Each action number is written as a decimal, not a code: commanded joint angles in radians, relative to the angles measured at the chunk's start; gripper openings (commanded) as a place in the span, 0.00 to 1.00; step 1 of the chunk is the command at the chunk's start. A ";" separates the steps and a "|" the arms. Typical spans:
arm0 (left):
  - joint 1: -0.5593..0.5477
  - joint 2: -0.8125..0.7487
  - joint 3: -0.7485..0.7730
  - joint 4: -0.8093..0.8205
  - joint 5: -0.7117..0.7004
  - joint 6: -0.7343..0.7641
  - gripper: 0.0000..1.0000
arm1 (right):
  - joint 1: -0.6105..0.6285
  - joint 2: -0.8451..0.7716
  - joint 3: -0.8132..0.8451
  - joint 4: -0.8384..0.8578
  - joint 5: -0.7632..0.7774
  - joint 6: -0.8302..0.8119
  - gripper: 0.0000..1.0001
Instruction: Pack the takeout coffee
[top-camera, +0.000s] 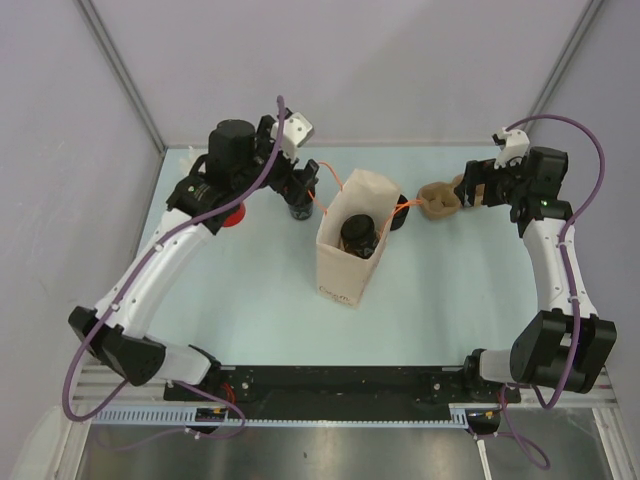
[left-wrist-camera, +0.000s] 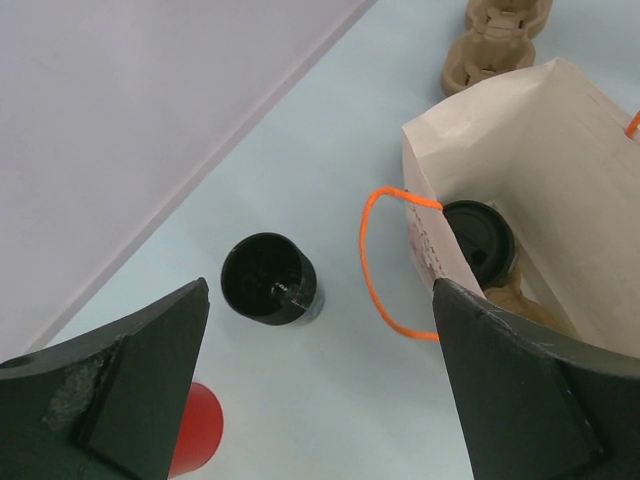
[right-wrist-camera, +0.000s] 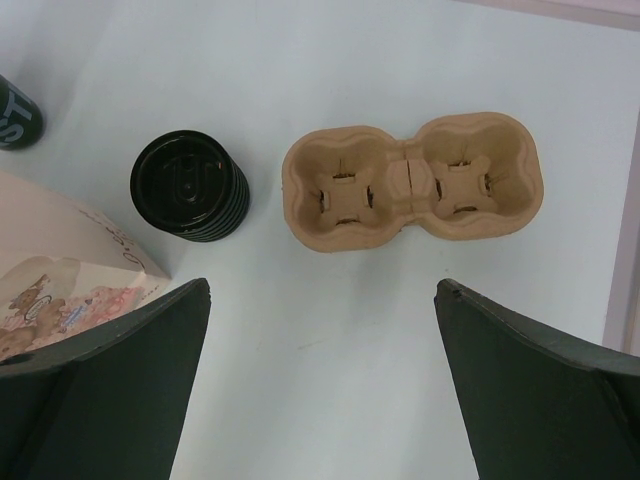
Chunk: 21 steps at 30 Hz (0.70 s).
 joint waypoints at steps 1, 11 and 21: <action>0.008 0.040 0.073 0.007 0.097 -0.039 0.97 | -0.007 -0.002 0.001 0.016 -0.015 -0.002 1.00; 0.019 0.070 0.053 0.029 0.105 -0.040 0.49 | -0.007 0.005 0.001 0.016 -0.015 -0.003 1.00; 0.019 -0.001 0.012 0.021 0.073 -0.033 0.00 | -0.007 0.004 0.001 0.016 -0.019 -0.003 1.00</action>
